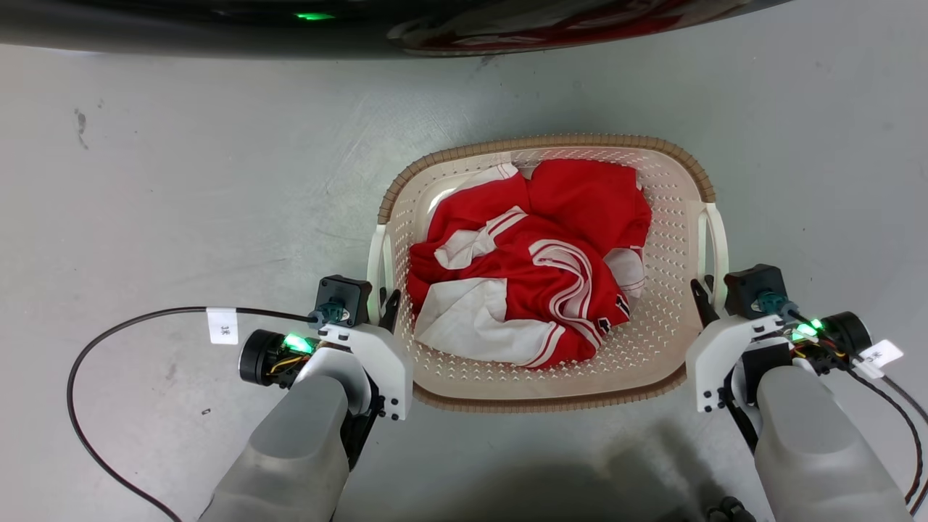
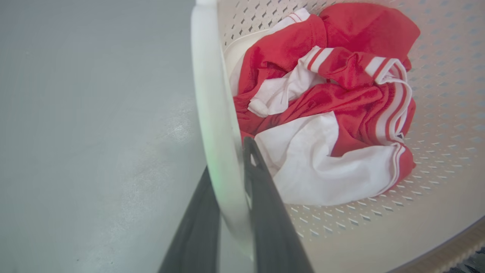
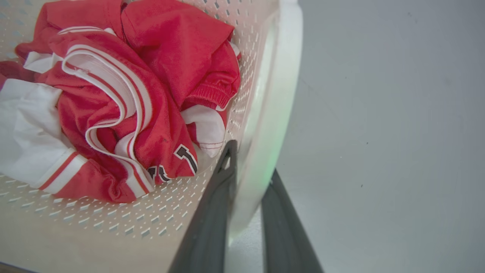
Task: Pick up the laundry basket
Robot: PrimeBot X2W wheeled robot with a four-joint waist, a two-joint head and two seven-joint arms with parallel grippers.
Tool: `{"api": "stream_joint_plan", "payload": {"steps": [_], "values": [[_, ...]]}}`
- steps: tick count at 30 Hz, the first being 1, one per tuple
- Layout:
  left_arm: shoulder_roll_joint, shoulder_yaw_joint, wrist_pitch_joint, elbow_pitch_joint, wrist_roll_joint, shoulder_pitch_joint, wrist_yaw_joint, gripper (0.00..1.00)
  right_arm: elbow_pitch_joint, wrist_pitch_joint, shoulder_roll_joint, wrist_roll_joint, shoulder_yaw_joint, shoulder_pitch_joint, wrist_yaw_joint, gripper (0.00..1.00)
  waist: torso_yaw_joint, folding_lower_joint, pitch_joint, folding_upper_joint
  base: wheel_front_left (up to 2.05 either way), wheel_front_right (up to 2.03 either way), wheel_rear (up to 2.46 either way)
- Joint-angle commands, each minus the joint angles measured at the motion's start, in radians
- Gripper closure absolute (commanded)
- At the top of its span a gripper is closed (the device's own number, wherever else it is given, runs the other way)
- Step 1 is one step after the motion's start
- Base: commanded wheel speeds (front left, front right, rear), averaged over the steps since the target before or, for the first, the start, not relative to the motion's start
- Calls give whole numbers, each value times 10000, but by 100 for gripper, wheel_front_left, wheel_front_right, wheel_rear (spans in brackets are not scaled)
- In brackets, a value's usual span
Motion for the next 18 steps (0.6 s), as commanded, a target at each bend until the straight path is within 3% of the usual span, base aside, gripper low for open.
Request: {"api": "stream_joint_plan", "payload": {"steps": [1, 18], "values": [[-133, -118, -32, -50, 64, -83, -169, 100, 18, -19, 115, -28, 86, -156, -12, 100, 6, 0, -65, 0, 0, 0, 0], [-152, -705, -33, 124, -842, 574, -244, 100, 690, -19, 108, 228, 517, 295, -10, 100, 181, 0, -1602, 0, 0, 0, 0]]}}
